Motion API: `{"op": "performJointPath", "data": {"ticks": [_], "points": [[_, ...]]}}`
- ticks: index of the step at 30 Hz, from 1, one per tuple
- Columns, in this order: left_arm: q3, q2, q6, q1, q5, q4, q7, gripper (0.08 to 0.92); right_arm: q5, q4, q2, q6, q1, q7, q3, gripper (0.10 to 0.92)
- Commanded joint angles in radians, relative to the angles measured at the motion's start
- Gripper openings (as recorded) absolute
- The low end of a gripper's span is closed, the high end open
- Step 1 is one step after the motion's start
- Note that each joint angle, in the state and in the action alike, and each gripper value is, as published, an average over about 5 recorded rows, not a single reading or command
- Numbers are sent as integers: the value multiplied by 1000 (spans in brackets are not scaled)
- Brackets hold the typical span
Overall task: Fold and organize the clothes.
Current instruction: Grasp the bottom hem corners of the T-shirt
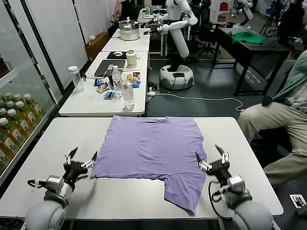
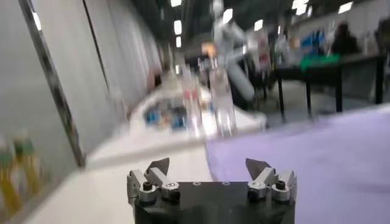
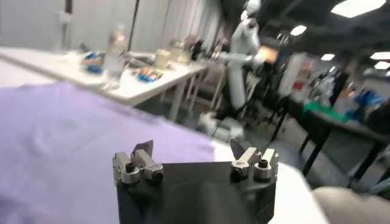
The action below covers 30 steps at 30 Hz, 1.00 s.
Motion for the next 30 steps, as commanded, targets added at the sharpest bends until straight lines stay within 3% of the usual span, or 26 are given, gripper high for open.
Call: {"op": "performJointPath", "data": {"ticks": [1,18,23,30], "points": [[0,43,167,118,-121,-76,-73,823,59,67,-45,-25,-144,33,-9,823],[15,28,128,23,-50,61,-56,823,125,11,13,-5,-143,133,-84,817],[22,18,119,27,-30,59,-45,816,170,-2,22,3,-138,165,-99,707],[34,7,111,29,-31,53,-23,645,198,-11,26,5,-128,167,-105,509]]}}
